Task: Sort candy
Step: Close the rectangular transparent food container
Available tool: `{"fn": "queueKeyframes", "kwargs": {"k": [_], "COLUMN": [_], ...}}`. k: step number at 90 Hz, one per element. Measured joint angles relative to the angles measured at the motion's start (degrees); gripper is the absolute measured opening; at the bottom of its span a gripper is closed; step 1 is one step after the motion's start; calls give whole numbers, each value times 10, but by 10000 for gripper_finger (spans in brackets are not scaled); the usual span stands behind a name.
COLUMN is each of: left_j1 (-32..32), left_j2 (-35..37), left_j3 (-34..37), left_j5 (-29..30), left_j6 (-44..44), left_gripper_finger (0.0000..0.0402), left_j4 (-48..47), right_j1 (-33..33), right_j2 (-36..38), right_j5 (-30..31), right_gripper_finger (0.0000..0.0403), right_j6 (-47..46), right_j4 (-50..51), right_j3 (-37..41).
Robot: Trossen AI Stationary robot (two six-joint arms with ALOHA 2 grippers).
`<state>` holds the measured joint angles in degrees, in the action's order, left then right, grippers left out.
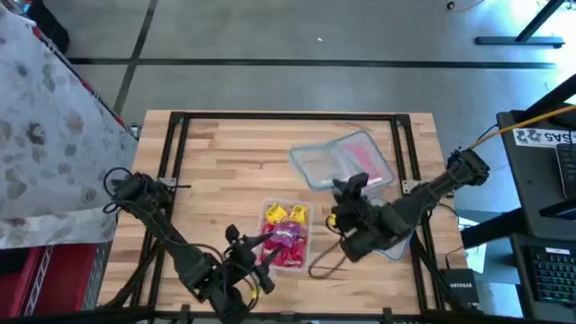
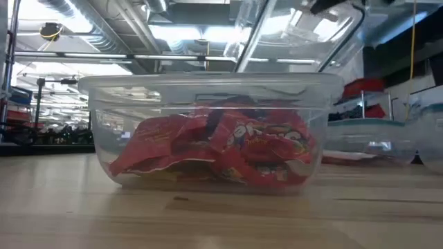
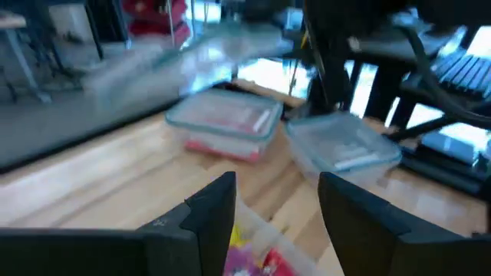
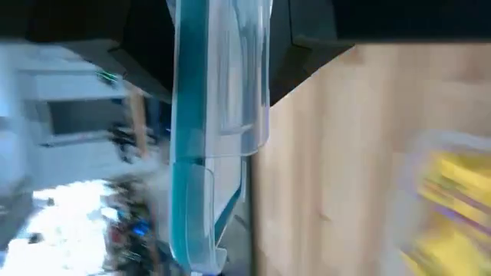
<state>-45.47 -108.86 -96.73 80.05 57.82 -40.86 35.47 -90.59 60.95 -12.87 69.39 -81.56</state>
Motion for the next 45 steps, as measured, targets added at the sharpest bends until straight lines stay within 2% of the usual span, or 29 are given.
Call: {"fn": "queueKeyframes", "kwargs": {"k": [10, 17, 29, 45], "left_j1": [-15, -21, -22, -22], "left_j2": [0, 0, 0, 0], "left_j3": [-26, -40, -44, -41], "left_j5": [38, 47, 47, 38], "left_j6": [-27, -43, -45, -43], "left_gripper_finger": [170, 170, 170, 170], "left_j4": [0, 1, 0, -5], "right_j1": [20, 31, 37, 35], "right_j2": [-5, -22, -74, -178], "right_j5": [-73, -82, -56, -88], "right_gripper_finger": [133, 133, 133, 133], "right_j6": [12, 23, 24, -19], "right_j4": [-77, -101, -71, 16], "right_j3": [-23, -49, -113, -234]}}
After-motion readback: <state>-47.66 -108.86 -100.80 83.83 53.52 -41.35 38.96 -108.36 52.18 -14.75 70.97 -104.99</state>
